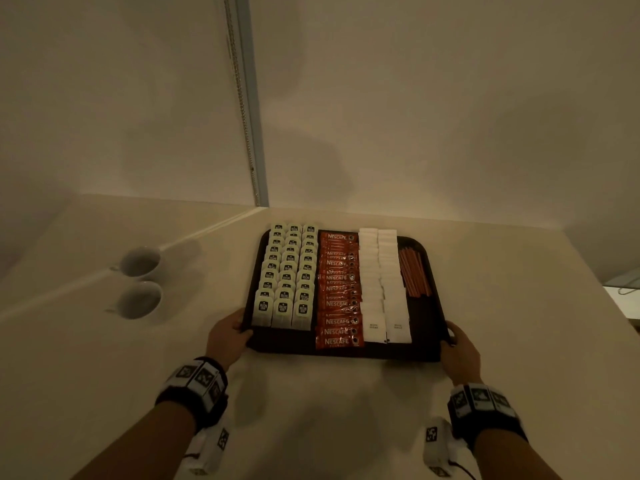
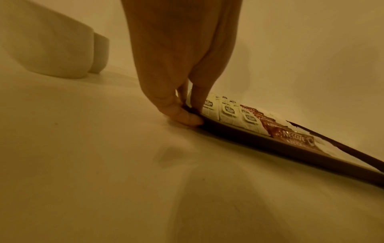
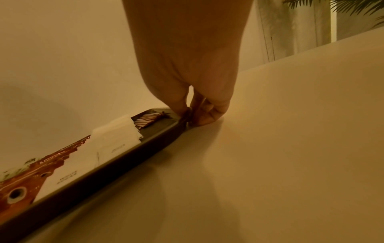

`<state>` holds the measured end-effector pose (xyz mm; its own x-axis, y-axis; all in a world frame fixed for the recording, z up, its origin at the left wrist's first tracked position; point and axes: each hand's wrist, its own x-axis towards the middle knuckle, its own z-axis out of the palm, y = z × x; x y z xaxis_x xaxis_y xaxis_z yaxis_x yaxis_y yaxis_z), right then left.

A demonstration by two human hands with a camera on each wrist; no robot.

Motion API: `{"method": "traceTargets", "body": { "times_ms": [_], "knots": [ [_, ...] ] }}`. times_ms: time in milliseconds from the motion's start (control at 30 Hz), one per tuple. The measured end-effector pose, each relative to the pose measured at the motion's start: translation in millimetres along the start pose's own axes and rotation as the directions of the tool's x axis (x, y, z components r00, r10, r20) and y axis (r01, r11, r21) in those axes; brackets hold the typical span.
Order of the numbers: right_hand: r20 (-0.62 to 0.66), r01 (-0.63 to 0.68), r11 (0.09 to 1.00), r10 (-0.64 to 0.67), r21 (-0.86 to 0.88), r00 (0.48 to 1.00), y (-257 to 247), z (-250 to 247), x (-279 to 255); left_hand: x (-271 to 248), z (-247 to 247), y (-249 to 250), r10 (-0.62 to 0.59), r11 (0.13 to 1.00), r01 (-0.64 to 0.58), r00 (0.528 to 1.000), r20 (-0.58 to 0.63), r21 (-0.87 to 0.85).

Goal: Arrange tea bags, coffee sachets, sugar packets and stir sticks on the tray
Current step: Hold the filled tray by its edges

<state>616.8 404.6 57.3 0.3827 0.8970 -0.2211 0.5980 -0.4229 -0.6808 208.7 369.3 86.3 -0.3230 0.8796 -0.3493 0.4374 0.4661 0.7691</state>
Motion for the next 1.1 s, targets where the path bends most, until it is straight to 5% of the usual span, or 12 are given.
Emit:
{"method": "traceTargets", "body": {
  "times_ms": [1100],
  "knots": [
    [0.042,-0.011,1.000,0.012,-0.011,0.999,-2,10,-35,-9,-9,-57,-0.044,0.990,0.040,0.999,-0.031,-0.132]
  ]
}}
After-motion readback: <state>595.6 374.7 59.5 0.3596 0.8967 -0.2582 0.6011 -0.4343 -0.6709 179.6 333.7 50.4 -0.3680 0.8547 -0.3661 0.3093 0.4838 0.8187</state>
